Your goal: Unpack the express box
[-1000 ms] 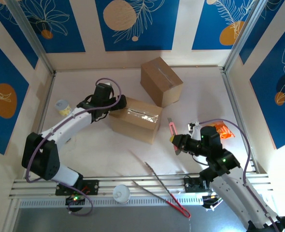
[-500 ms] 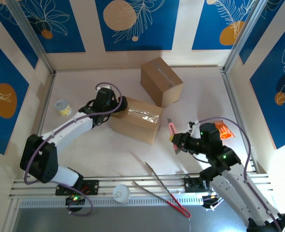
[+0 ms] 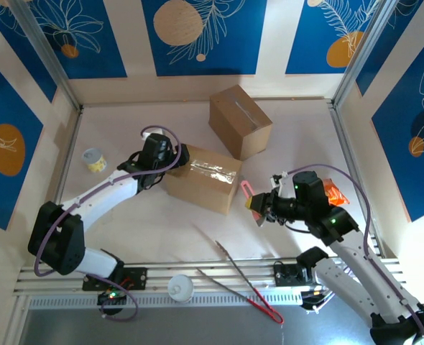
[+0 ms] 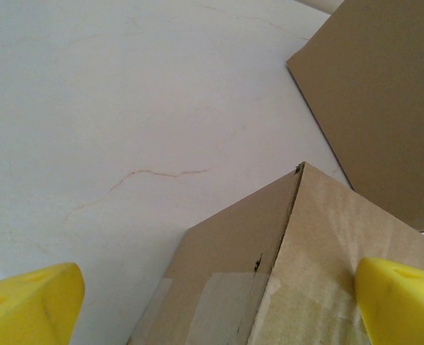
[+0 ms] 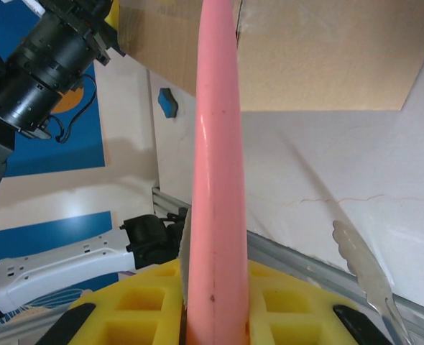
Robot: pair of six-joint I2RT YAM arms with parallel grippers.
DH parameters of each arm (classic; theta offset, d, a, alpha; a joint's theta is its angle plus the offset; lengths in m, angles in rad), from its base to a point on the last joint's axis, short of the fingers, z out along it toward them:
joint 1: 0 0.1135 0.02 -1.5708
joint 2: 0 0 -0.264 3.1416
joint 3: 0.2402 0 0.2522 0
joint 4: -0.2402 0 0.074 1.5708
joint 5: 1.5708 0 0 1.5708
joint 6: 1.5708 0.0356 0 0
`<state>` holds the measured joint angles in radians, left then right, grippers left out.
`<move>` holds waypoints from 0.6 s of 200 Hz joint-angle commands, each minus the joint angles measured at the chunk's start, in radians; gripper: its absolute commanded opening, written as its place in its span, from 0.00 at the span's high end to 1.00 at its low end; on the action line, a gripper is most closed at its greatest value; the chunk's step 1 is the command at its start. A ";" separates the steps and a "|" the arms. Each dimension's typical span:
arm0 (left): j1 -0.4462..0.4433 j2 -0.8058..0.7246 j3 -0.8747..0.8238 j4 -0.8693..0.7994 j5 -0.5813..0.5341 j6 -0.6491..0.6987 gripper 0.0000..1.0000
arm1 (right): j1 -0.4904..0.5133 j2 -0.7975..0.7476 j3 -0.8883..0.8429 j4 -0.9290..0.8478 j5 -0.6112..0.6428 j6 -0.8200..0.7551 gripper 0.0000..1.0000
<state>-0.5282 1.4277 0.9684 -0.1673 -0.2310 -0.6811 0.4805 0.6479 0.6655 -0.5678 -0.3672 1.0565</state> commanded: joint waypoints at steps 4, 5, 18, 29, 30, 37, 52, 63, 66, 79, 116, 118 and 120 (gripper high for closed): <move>-0.018 0.037 -0.083 -0.221 -0.008 0.023 0.05 | 0.032 0.001 -0.020 0.043 0.006 0.021 1.00; -0.018 0.037 -0.084 -0.221 -0.008 0.022 0.05 | 0.034 0.001 -0.021 0.044 0.008 0.021 1.00; -0.018 0.039 -0.090 -0.217 -0.008 0.021 0.05 | 0.053 -0.001 -0.033 0.054 0.046 0.024 1.00; -0.019 0.039 -0.098 -0.214 -0.011 0.020 0.05 | 0.070 -0.006 -0.040 0.061 0.079 0.023 1.00; -0.019 0.038 -0.099 -0.214 -0.012 0.020 0.05 | 0.073 -0.007 -0.040 0.062 0.081 0.023 1.00; -0.019 0.038 -0.102 -0.212 -0.016 0.019 0.05 | 0.078 -0.012 -0.043 0.064 0.096 0.023 1.00; -0.021 0.035 -0.117 -0.208 -0.024 0.015 0.05 | 0.085 -0.024 -0.041 0.056 0.122 0.021 1.00; -0.024 0.034 -0.126 -0.205 -0.032 0.010 0.05 | 0.087 -0.034 -0.040 0.045 0.136 0.019 1.00; -0.025 0.034 -0.130 -0.204 -0.034 0.008 0.05 | 0.087 -0.036 -0.039 0.043 0.140 0.019 1.00; -0.028 0.034 -0.141 -0.201 -0.045 0.004 0.05 | 0.087 -0.049 -0.038 0.034 0.147 0.019 1.00; -0.039 0.034 -0.177 -0.193 -0.071 -0.008 0.05 | 0.089 -0.072 -0.037 0.003 0.166 0.020 1.00; -0.039 0.034 -0.180 -0.194 -0.072 -0.008 0.05 | 0.089 -0.073 -0.037 0.001 0.166 0.020 1.00; -0.039 0.034 -0.182 -0.194 -0.073 -0.009 0.05 | 0.089 -0.075 -0.037 0.000 0.168 0.020 1.00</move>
<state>-0.5472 1.4048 0.8875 -0.0643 -0.2745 -0.7250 0.5629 0.5934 0.6266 -0.5396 -0.2253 1.0695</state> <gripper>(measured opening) 0.951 0.187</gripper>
